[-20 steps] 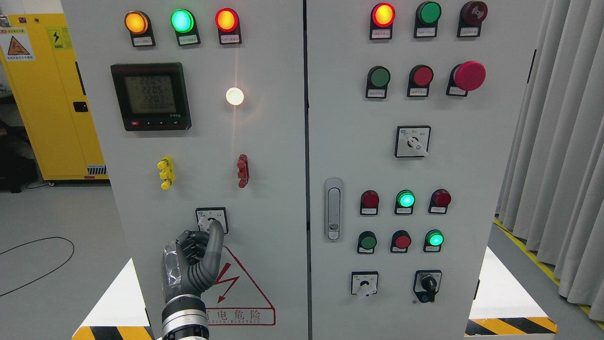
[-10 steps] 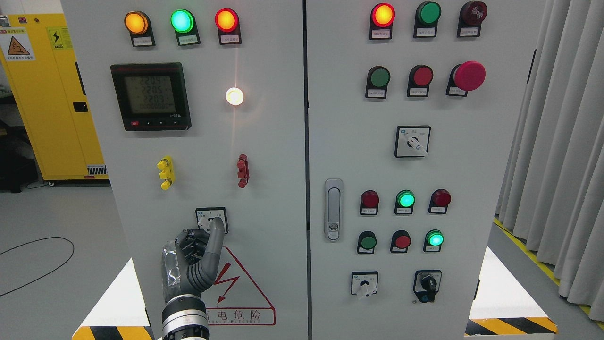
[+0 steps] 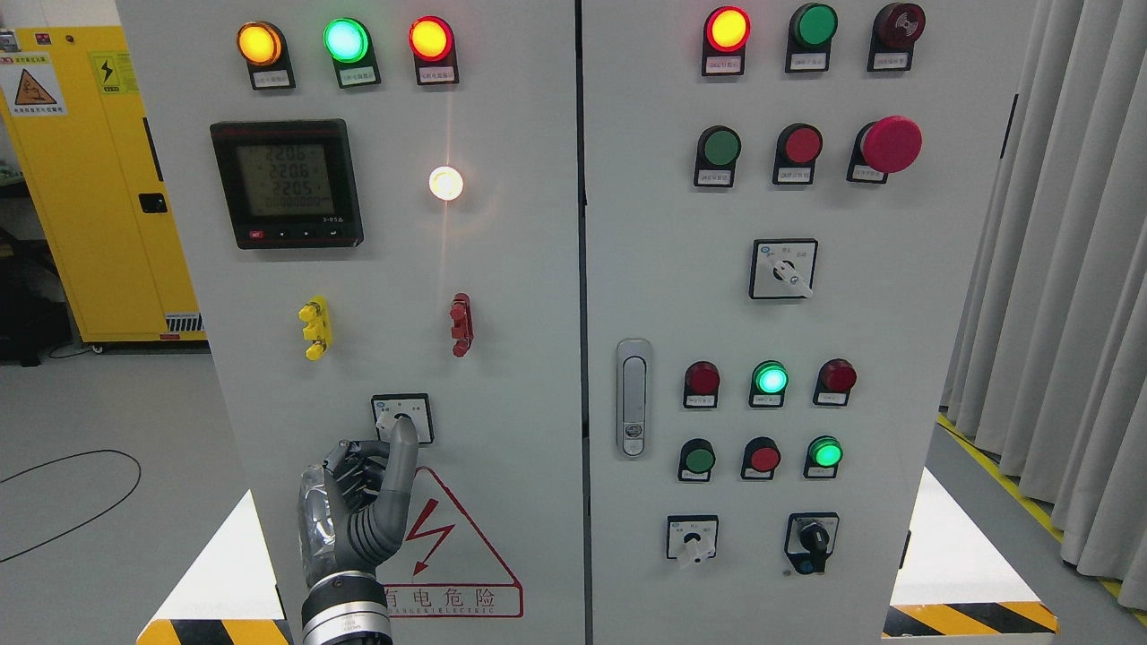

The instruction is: Turn on light switch 1

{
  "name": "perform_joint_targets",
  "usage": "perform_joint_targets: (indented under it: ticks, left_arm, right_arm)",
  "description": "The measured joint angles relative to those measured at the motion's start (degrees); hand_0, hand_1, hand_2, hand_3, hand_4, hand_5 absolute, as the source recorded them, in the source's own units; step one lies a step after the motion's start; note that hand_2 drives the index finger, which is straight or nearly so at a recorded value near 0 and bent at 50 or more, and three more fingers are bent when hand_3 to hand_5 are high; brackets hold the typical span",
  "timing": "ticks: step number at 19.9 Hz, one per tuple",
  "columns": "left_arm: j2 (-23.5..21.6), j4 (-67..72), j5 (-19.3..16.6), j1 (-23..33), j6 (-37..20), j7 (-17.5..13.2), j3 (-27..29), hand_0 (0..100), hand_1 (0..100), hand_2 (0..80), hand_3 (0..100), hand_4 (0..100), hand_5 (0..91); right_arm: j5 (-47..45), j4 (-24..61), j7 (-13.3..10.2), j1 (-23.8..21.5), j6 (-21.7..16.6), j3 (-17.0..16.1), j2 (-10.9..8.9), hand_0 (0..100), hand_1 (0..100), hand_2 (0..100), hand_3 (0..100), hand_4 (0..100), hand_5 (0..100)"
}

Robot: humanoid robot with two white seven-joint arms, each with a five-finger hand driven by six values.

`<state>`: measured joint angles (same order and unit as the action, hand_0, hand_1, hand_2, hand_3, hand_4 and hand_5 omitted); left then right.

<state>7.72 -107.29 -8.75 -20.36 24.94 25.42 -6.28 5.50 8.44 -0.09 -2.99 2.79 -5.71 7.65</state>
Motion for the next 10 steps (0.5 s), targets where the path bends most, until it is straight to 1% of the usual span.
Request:
perform_joint_targets:
  ticks: [2, 5, 7, 10]
  left_arm:
    - [0.0, -0.6, 0.0, 1.2, -0.6, 0.1, 0.0, 10, 36, 63.3, 92, 88, 74.8]
    - [-0.1, -1.8, 0.0, 3.7, -3.2, 0.2, -0.1, 10, 36, 63.7, 92, 89, 76.5]
    - [-0.2, -2.5, 0.0, 5.5, -5.9, 0.2, 0.0, 10, 35, 63.9, 92, 89, 76.8]
    - [-0.4, -3.3, 0.2, 8.7, -10.1, 0.5, 0.1, 11, 33, 64.7, 95, 91, 80.9]
  right_arm:
    - [0.0, 0.0, 0.0, 0.0, 0.0, 0.0, 0.0, 0, 50, 4, 0, 0, 0]
    - [0.0, 0.0, 0.0, 0.0, 0.0, 0.0, 0.0, 0, 50, 4, 0, 0, 0]
    - [0.0, 0.0, 0.0, 0.0, 0.0, 0.0, 0.0, 0, 50, 4, 0, 0, 0]
    - [0.0, 0.0, 0.0, 0.0, 0.0, 0.0, 0.0, 0, 50, 4, 0, 0, 0]
